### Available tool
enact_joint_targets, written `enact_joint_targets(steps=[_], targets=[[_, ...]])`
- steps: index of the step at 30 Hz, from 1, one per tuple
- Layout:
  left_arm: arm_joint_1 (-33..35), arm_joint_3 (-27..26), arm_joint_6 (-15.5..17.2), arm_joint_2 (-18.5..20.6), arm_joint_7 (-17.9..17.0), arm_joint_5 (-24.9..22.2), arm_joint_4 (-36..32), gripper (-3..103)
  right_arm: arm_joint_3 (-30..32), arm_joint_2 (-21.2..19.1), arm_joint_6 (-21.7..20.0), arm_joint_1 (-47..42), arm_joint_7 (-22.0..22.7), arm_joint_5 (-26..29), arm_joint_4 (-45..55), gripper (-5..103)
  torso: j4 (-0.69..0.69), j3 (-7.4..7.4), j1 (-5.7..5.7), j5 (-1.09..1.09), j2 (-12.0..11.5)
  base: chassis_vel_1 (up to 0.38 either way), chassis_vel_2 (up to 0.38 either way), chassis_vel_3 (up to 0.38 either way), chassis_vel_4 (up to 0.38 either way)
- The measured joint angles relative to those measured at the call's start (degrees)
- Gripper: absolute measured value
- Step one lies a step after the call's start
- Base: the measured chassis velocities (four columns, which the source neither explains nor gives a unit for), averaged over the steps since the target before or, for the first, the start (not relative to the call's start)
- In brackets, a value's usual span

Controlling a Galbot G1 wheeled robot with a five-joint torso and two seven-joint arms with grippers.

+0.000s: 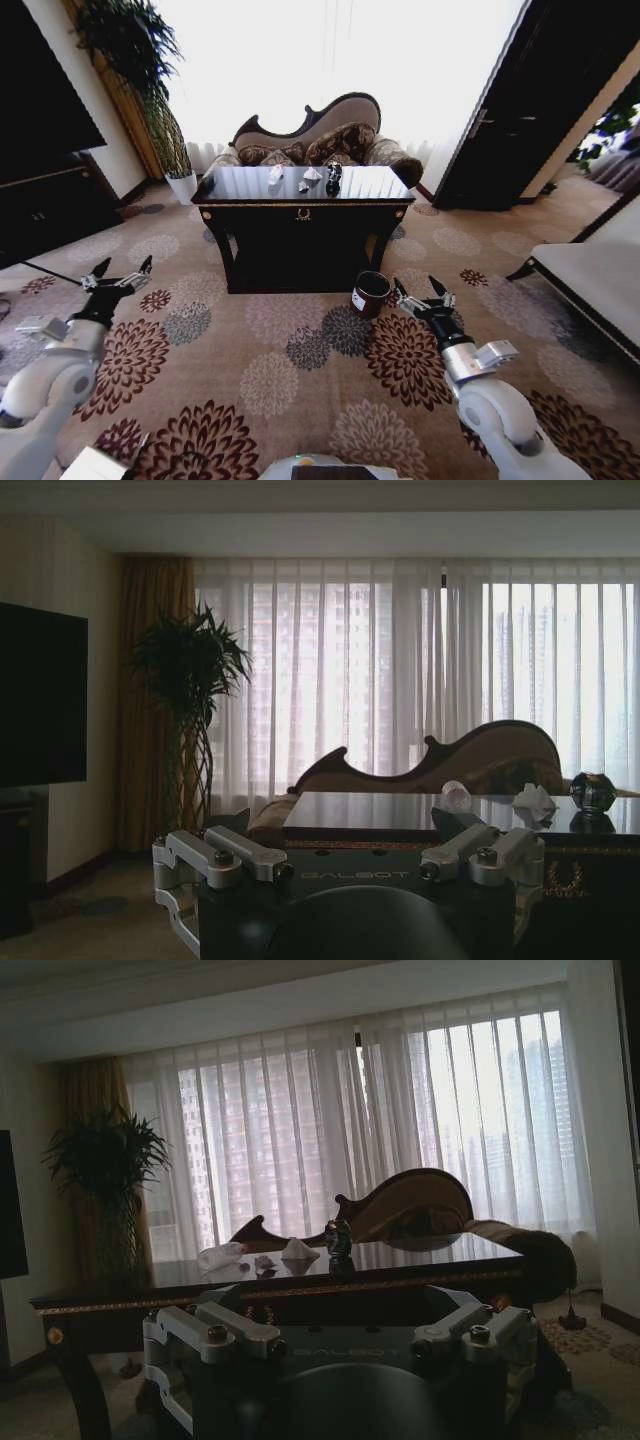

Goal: Move to the front of the table and place the trash on the table into the trash bin.

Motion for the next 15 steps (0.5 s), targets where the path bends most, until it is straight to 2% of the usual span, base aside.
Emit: enact_joint_targets(steps=[15], targets=[[0.3, 0.1, 0.1, -0.4, 0.1, 0.1, -0.5, 100, 0.1, 0.4, -0.1, -0.6, -0.6, 0.1, 0.3, 100, 0.00, 0.00, -0.01, 0.00, 0.0, 0.000, 0.000, 0.000, 0.000]])
